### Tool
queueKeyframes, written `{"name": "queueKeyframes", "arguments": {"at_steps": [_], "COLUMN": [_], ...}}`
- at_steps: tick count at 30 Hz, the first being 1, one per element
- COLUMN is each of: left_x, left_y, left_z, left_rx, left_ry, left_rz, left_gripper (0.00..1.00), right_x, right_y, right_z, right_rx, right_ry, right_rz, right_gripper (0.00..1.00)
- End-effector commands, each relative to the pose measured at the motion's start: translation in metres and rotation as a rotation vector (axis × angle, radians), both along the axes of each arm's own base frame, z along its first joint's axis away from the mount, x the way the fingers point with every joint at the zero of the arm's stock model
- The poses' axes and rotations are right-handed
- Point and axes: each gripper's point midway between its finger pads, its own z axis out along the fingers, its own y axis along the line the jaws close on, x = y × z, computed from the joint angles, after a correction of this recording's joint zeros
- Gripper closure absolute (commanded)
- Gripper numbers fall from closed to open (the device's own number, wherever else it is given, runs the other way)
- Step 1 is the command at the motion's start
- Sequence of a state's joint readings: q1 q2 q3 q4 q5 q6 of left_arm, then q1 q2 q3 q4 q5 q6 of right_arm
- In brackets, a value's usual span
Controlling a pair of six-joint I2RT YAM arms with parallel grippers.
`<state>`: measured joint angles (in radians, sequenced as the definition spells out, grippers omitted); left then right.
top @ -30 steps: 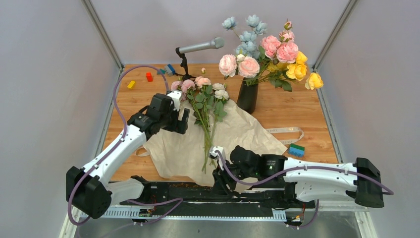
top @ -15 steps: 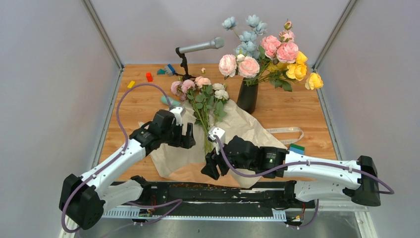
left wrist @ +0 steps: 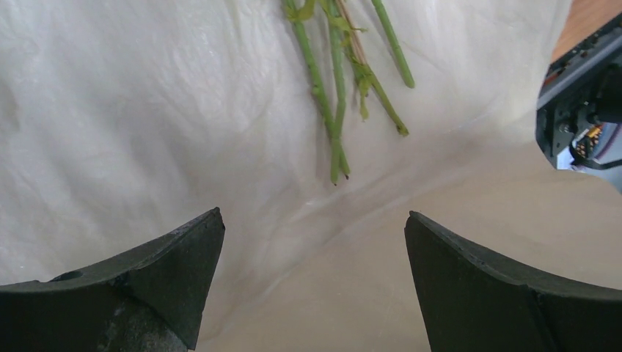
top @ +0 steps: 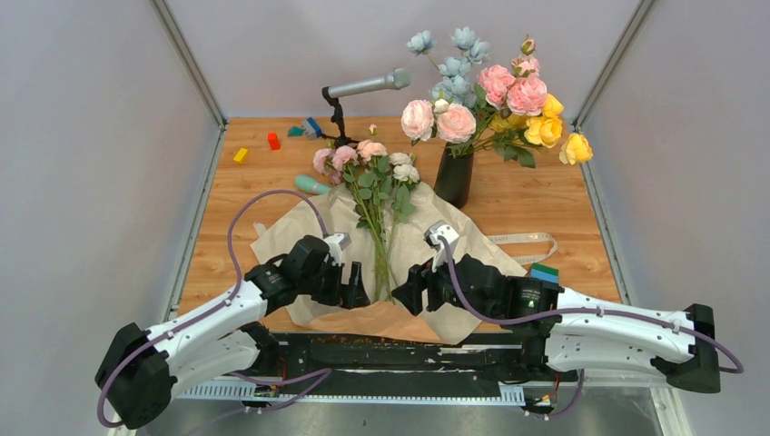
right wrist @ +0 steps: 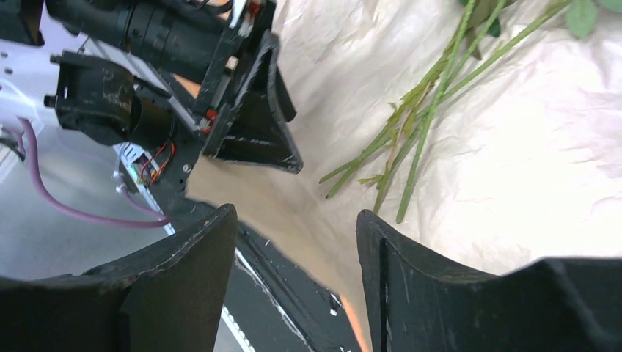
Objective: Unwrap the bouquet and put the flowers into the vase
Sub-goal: Unfold the wrapping paper at the center of the board.
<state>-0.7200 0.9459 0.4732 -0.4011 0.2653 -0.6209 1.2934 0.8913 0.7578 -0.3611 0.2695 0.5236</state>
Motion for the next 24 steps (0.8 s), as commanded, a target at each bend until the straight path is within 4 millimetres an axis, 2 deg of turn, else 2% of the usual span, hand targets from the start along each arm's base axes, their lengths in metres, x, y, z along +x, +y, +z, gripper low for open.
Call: {"name": "queueKeyframes", "arguments": {"at_steps": [1, 4, 7, 11, 16, 20, 24], "left_x": [-0.012, -0.022, -0.03, -0.041, -0.054, -0.059, -0.061], "left_y": [-0.009, -0.009, -0.008, -0.004, 0.001, 0.002, 0.006], "left_z": [0.014, 0.014, 0.011, 0.007, 0.002, -0.002, -0.005], "left_rx": [-0.086, -0.102, -0.102, -0.078, -0.036, -0.002, 0.04], "left_ry": [0.009, 0.034, 0.059, 0.081, 0.126, 0.149, 0.164], "left_rz": [-0.041, -0.069, -0.089, -0.123, -0.16, -0.165, -0.153], "left_gripper": [0.0, 0.0, 0.0, 0.0, 0.0, 0.01, 0.01], "right_x": [0.014, 0.016, 0.018, 0.009, -0.034, -0.069, -0.094], "right_y": [-0.009, -0.009, -0.011, -0.011, 0.0, -0.003, -0.005], "right_z": [0.005, 0.007, 0.001, -0.027, -0.071, -0.109, -0.127], "right_rx": [0.025, 0.033, 0.026, -0.045, -0.14, -0.234, -0.276], "right_ry": [-0.012, -0.01, 0.007, 0.082, 0.233, 0.366, 0.427], "right_rz": [-0.092, -0.11, -0.135, -0.119, 0.1, 0.212, 0.249], "right_gripper": [0.38, 0.38, 0.37, 0.37, 0.37, 0.37, 0.38]}}
